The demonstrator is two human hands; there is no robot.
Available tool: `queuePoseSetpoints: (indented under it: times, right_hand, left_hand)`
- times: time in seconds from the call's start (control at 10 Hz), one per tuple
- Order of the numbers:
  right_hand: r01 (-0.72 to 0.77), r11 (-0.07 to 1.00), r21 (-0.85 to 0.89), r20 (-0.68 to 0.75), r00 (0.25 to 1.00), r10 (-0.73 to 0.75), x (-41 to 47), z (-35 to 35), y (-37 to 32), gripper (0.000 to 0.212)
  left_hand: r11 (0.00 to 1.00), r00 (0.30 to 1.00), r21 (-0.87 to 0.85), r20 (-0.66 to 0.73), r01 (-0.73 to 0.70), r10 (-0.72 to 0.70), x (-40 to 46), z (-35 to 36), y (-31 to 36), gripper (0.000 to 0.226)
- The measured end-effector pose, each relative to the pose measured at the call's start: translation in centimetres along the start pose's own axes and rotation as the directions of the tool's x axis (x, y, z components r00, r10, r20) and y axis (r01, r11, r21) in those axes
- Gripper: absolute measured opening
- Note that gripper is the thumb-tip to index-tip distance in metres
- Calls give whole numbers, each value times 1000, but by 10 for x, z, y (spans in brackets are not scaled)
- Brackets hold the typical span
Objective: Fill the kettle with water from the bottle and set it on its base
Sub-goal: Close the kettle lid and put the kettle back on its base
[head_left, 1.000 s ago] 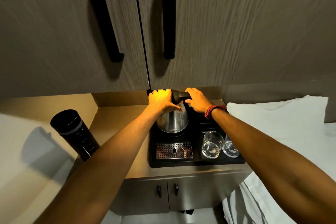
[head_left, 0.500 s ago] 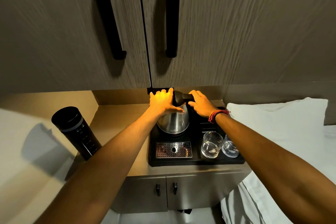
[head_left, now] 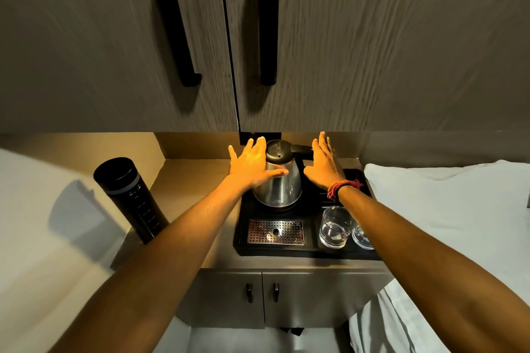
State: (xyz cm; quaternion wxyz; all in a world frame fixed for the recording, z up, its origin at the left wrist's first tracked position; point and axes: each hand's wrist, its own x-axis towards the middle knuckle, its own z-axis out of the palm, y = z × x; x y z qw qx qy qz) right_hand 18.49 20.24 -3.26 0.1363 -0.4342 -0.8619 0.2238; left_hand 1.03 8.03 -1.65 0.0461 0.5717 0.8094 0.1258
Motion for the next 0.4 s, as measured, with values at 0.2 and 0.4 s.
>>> queuePoseSetpoints:
  times: [0.2, 0.4]
  right_hand:
    - [71, 980, -184, 8, 997, -70, -6, -1, -2, 99]
    - [149, 913, -381, 7, 987, -158, -36, -16, -31, 96]
  left_hand:
    - [997, 995, 23, 64, 75, -76, 0, -4, 11, 128]
    - [975, 999, 214, -1, 52, -53, -24, -26, 29, 118]
